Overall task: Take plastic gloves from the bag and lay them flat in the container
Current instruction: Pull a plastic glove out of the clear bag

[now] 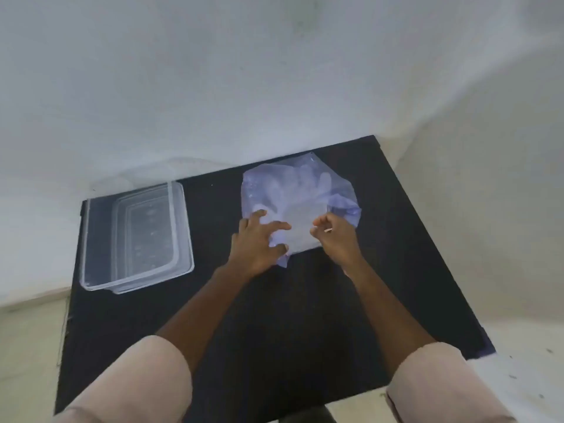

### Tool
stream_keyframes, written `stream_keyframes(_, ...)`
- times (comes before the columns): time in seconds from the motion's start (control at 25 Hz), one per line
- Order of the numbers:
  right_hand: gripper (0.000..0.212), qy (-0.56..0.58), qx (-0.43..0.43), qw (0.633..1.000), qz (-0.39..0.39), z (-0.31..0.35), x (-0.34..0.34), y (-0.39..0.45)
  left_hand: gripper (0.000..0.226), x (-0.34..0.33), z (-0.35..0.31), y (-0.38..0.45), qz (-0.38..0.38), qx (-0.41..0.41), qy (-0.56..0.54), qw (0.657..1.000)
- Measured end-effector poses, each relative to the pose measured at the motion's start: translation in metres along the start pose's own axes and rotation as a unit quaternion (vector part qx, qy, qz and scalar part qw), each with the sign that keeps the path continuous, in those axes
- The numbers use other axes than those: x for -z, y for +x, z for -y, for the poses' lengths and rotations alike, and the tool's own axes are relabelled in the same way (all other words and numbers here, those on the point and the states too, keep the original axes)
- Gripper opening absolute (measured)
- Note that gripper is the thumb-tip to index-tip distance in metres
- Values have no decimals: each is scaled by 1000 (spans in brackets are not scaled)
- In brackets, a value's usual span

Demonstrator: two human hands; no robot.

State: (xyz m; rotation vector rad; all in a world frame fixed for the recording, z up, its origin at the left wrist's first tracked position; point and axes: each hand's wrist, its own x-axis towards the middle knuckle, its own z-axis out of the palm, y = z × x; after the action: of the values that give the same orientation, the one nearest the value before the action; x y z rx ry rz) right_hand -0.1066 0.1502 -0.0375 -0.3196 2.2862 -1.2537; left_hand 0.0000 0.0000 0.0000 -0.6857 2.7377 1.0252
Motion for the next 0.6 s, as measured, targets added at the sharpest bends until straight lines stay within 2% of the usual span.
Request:
stream_keyframes(0.08, 21, -129, -25, 989, -68, -13, 4, 19, 49, -19, -15, 9, 6, 41, 102, 994)
stream_keyframes(0.16, 35, -216, -65, 970, -87, -22, 3, 32, 50, -40, -29, 19, -23, 68, 127, 989)
stream_keyframes(0.28, 50, -233, -141, 960, -70, -21, 2, 48, 50, -53, -30, 42, -48, 77, 157, 983)
stream_keyframes(0.36, 37, -229, -149, 959, -72, -18, 2, 56, 54, -54, -27, 53, -46, 83, 161, 982)
stream_keyframes(0.44, 19, -149, -115, 978, -89, -16, 0, 63, 60, -53, -24, 60, -52, 77, 148, 985)
stream_keyframes(0.52, 20, 8, -93, 989, -115, -14, -6, 66, 62, -49, -19, 65, -69, 71, 134, 986)
stream_keyframes(0.6, 21, 160, -132, 969, -130, -11, -16, 66, 64, -46, -18, 69, -79, 74, 118, 987)
